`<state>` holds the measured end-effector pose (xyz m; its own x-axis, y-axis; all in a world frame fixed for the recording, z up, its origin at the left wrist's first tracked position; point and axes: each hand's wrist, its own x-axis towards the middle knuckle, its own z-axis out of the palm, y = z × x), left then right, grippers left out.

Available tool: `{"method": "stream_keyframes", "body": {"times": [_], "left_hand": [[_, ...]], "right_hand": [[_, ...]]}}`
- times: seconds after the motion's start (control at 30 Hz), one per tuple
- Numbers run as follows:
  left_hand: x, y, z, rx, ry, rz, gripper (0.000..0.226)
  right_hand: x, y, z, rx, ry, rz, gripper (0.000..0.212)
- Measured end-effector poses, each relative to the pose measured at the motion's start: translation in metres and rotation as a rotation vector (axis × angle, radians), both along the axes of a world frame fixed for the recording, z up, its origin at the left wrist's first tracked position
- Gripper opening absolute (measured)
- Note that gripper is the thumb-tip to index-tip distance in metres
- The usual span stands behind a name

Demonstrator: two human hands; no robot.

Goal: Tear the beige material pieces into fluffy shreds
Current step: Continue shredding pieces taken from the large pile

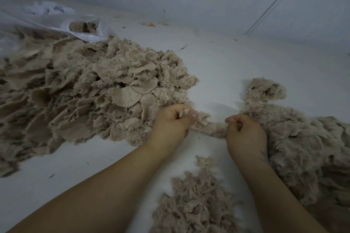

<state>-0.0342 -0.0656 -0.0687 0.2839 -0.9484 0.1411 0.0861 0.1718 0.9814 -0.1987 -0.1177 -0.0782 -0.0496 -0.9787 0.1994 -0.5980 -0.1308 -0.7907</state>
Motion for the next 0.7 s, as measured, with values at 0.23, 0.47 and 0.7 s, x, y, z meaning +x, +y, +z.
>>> {"method": "stream_keyframes", "body": {"times": [0.23,0.47,0.7], "left_hand": [[0.002,-0.001,0.004,0.022,0.173,0.036,0.026],[0.006,0.002,0.009,-0.01,0.319,0.041,0.025],[0.004,-0.003,0.003,0.015,0.155,-0.038,0.024]], "right_hand": [[0.002,0.009,0.004,-0.043,0.133,0.044,0.019],[0.003,0.008,0.003,-0.036,0.114,0.029,0.023],[0.01,0.01,0.001,-0.162,0.033,0.148,0.026]]}}
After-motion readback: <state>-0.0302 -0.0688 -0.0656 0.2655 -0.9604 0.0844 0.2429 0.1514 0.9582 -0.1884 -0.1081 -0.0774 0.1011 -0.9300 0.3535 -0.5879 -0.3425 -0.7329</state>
